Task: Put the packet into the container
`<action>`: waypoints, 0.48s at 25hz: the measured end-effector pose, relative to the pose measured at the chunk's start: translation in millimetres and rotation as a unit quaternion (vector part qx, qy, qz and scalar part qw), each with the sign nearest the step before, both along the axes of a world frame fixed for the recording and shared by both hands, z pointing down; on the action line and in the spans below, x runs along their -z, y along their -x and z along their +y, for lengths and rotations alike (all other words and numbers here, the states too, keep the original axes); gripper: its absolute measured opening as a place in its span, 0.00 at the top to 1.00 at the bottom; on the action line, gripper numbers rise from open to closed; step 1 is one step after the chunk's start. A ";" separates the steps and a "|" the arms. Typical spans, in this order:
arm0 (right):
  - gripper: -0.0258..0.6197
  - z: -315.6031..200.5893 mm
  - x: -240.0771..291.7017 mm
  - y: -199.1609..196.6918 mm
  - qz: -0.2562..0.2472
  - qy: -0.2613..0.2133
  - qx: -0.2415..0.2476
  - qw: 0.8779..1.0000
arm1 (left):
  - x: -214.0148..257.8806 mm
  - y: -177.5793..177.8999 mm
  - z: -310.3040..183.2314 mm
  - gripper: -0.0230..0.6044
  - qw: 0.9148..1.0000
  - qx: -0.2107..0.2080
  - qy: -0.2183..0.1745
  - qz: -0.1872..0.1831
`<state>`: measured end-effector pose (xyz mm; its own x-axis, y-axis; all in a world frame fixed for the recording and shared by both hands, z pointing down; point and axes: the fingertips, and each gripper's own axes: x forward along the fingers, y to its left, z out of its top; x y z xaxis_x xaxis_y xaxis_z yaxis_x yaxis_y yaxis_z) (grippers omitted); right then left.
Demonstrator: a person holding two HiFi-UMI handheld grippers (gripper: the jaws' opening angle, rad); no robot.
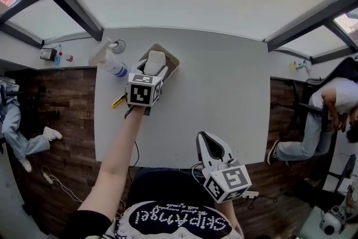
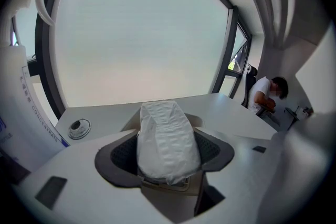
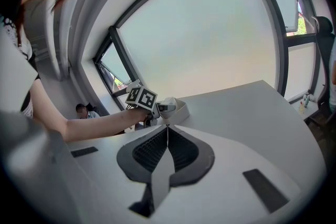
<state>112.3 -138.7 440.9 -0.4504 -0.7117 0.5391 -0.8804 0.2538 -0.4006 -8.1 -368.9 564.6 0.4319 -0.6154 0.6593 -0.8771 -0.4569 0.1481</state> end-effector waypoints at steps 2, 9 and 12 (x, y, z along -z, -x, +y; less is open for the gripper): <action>0.94 0.3 1.1 0.7 0.000 0.000 0.001 1.000 | 0.3 -1.6 1.1 0.50 1.000 -0.008 -0.003 0.000; 0.94 2.9 3.4 -1.8 0.000 -0.002 -0.001 1.000 | 11.0 -2.0 4.1 0.49 0.999 -0.009 -0.033 0.017; 0.94 3.1 4.1 -3.2 -0.001 0.000 -0.006 1.000 | 21.0 -0.5 2.9 0.49 0.998 -0.006 -0.053 0.012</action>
